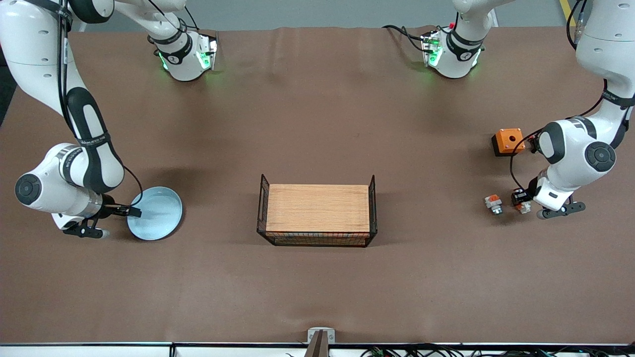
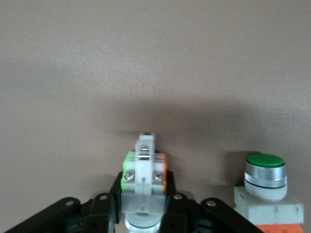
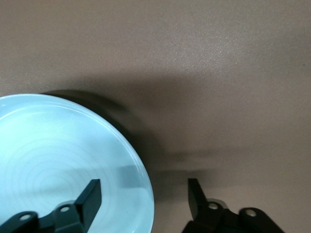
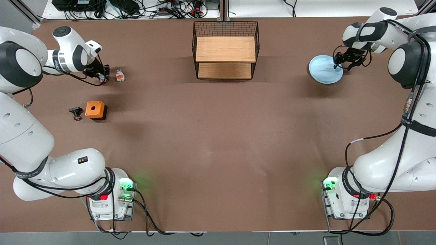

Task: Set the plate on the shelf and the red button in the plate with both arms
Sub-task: 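Grip the plate rim with the right gripper while the left gripper grasps the button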

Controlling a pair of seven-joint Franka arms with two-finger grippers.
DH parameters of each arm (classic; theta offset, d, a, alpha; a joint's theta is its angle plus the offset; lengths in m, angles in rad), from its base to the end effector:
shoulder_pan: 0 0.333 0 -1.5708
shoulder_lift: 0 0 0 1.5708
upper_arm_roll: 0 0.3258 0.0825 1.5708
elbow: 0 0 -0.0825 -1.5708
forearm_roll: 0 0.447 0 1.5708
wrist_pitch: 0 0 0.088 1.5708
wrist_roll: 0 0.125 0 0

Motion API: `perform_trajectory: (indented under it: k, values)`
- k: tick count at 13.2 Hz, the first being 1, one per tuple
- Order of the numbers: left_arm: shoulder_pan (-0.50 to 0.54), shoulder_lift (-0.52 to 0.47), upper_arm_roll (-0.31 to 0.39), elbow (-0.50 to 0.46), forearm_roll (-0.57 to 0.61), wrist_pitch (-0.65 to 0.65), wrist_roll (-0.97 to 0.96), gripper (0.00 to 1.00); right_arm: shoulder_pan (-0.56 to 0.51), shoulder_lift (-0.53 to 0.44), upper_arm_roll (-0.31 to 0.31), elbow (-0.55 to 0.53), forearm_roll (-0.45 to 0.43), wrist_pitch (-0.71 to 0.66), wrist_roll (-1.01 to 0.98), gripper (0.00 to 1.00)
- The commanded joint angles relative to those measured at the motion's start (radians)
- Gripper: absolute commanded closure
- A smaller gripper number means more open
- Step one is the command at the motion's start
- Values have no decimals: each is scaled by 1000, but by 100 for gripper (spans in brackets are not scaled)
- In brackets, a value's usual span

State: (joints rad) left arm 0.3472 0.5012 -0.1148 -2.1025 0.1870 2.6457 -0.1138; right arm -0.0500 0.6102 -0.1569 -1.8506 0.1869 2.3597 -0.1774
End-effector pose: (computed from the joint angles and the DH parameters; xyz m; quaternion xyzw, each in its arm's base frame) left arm 0.6072 0.1371 0.1184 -0.9946 -0.0993 -0.0232 0.0204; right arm 0.6630 -0.1337 0.1286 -0.9963 0.0721 0.0404 0.0255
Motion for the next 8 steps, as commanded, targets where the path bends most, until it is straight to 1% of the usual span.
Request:
perform_trajectory:
  k: [1,2,5,7,8]
  values:
    - [6,-7,-3,7,25,11,10,100,-2,16,5,7,34,0,-7,44]
    - [3,-16,-8,7,23,10,10,100,-2,22,7,8,34,1,-7,48]
    - [-1,-85,-23,7,25,-10,8,100,-1,22,7,8,34,-2,-5,62]
    - [1,-143,-49,12,23,-76,8,100,-1,20,8,8,34,-7,-10,75]
    - [1,-174,-63,13,23,-105,0,100,-1,19,10,8,34,-8,-13,84]
